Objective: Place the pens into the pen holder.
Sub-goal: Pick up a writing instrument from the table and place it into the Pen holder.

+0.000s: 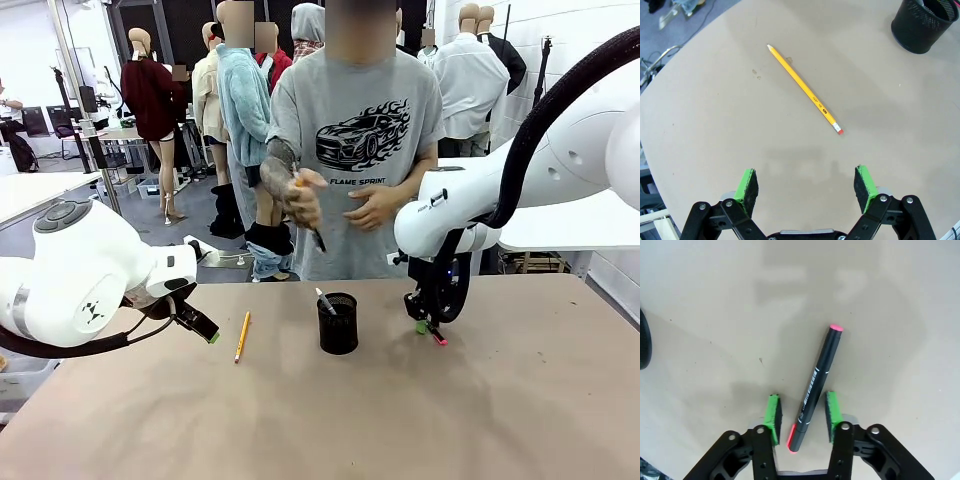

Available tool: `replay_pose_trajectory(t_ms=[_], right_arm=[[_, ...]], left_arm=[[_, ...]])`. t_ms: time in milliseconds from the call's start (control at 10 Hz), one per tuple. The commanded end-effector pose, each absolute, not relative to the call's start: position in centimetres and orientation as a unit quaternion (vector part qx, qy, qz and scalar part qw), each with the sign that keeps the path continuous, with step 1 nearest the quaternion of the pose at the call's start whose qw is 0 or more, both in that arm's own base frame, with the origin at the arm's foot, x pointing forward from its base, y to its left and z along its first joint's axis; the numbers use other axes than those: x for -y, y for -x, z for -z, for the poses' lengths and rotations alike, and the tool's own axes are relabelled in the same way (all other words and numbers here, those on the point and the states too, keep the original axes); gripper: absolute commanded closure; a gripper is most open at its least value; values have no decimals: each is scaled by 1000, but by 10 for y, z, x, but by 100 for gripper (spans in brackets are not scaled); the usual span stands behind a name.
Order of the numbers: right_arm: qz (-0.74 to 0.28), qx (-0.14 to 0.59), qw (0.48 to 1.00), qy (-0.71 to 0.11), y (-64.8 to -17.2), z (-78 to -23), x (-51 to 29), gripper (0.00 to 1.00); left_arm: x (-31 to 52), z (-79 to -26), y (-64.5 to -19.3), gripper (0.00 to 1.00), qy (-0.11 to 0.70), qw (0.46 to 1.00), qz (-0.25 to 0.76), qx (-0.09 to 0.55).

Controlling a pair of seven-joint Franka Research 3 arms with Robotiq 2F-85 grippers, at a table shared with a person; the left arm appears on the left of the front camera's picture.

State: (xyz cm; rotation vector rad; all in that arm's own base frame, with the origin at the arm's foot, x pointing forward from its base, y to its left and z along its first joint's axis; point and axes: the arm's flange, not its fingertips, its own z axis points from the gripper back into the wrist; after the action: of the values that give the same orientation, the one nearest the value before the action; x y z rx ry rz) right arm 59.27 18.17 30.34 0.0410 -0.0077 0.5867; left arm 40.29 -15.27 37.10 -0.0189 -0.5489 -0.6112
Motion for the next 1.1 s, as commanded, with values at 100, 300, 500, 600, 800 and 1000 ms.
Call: replay_pose_trajectory(t_ms=[100, 300, 500, 600, 800, 1000], right_arm=[[-293, -6, 956, -2, -595, -300, -184, 100], [-297, -17, 955, -9, -598, -297, -183, 100], [-302, -19, 953, -24, -598, -300, -177, 100], [-305, -13, 952, -35, -597, -306, -171, 100], [-305, -7, 951, -50, -597, -318, -155, 100], [-305, -2, 950, -63, -594, -329, -140, 100]], left_arm=[[151, -371, -403, 0, 10, 917, 295, 267], [151, -371, -403, 0, 10, 917, 295, 267], [151, -371, -403, 0, 10, 917, 295, 267], [151, -371, -403, 0, 10, 917, 295, 267], [151, -371, -403, 0, 10, 917, 295, 267], [151, -371, -403, 0, 10, 917, 295, 267]])
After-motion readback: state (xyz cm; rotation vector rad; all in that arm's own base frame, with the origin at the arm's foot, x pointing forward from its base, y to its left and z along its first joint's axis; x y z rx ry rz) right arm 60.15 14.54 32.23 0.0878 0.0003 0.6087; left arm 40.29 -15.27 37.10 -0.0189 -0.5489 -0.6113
